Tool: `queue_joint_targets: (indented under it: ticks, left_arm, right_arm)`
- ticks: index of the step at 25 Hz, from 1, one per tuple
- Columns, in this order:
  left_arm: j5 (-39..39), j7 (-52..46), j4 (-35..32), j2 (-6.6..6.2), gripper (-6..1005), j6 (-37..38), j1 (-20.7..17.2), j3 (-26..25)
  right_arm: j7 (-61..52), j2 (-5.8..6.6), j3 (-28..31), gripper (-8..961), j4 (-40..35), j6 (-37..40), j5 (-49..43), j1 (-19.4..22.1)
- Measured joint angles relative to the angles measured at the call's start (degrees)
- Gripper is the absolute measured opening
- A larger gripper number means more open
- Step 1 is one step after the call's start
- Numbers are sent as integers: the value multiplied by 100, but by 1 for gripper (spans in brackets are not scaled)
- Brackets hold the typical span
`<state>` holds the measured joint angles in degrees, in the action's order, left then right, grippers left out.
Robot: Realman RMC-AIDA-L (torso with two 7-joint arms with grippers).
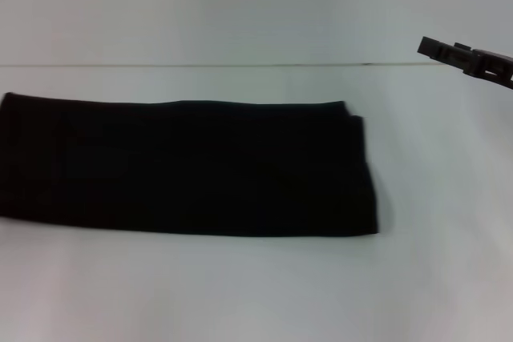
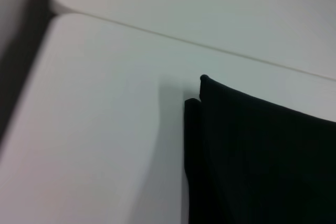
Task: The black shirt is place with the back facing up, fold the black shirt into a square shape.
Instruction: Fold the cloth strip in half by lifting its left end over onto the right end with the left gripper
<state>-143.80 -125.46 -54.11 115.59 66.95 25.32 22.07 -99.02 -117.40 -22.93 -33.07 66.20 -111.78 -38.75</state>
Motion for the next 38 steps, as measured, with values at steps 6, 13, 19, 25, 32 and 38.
queue_joint_targets:
  ticks: [6,13,19,25,32,38]
  left_arm:
    - [-216,98,-44,-45,41,20,45,-196]
    - [-146,102,-53,-143,42,702,518,-158]
    - [452,139,24,-71,46,1615,1299,266]
    - [1119,66,191,527,52,2035,1933,991]
    - [2517,744,2231,846,60,1060,2118,1488]
    - [3782,2012,3736,890,66,520,2012,1472]
  right_arm:
    - [41,-3,-3,931,47,-37,4,-56]
    - [100,27,1,929,47,-68,8,-42]
    - [211,45,52,928,43,-133,8,40]
    - [217,135,63,927,-10,-74,110,204]
    - [223,230,18,925,6,-50,194,292]
    - [217,248,-130,924,-3,-46,168,258]
